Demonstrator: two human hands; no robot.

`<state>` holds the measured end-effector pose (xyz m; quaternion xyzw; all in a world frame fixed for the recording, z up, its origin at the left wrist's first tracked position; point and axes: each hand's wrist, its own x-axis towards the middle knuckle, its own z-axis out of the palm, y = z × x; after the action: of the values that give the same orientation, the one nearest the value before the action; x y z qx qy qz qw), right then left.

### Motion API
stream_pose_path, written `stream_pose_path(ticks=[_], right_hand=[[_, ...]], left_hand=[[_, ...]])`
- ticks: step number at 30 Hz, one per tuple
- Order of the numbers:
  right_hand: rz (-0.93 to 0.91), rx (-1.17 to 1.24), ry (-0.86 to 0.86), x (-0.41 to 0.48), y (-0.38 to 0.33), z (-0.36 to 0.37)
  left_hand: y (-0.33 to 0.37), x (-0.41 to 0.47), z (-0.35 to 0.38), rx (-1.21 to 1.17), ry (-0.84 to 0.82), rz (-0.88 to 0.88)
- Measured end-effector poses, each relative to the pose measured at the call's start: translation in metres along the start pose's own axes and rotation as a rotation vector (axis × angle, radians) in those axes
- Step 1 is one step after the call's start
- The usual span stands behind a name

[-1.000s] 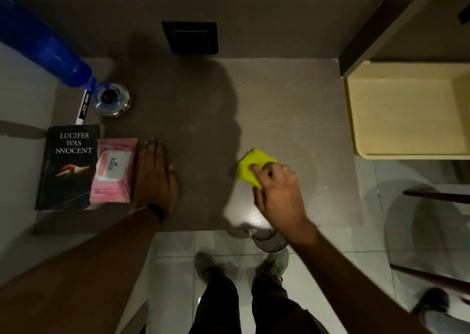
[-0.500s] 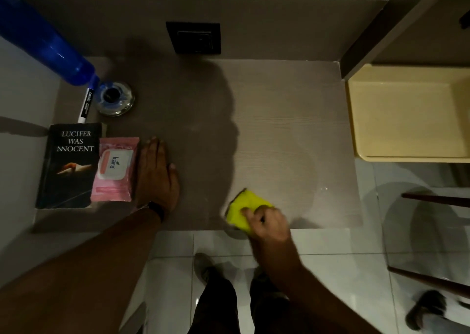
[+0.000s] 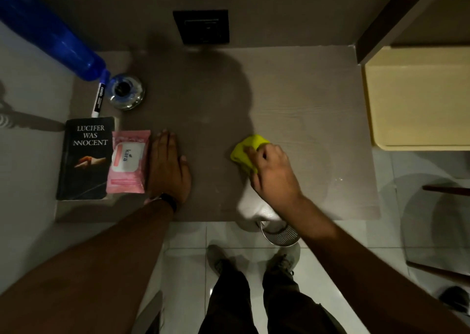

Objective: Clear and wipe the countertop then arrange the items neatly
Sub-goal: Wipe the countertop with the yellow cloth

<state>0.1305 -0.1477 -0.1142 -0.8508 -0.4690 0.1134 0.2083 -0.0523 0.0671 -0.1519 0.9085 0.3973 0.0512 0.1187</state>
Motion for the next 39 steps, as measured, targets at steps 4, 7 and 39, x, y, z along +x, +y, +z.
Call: stream_pose_path(ticks=[4, 7, 39], right_hand=[[-0.132, 0.087, -0.015, 0.033, -0.019, 0.011], [-0.405, 0.103, -0.092, 0.037, -0.039, 0.023], [0.415, 0.137, -0.027, -0.181, 0.013, -0.008]], left_hand=[[-0.002, 0.000, 0.002, 0.002, 0.026, 0.016], [-0.003, 0.000, 0.003, 0.020, 0.022, 0.015], [0.004, 0.000, -0.006, -0.006, -0.018, -0.005]])
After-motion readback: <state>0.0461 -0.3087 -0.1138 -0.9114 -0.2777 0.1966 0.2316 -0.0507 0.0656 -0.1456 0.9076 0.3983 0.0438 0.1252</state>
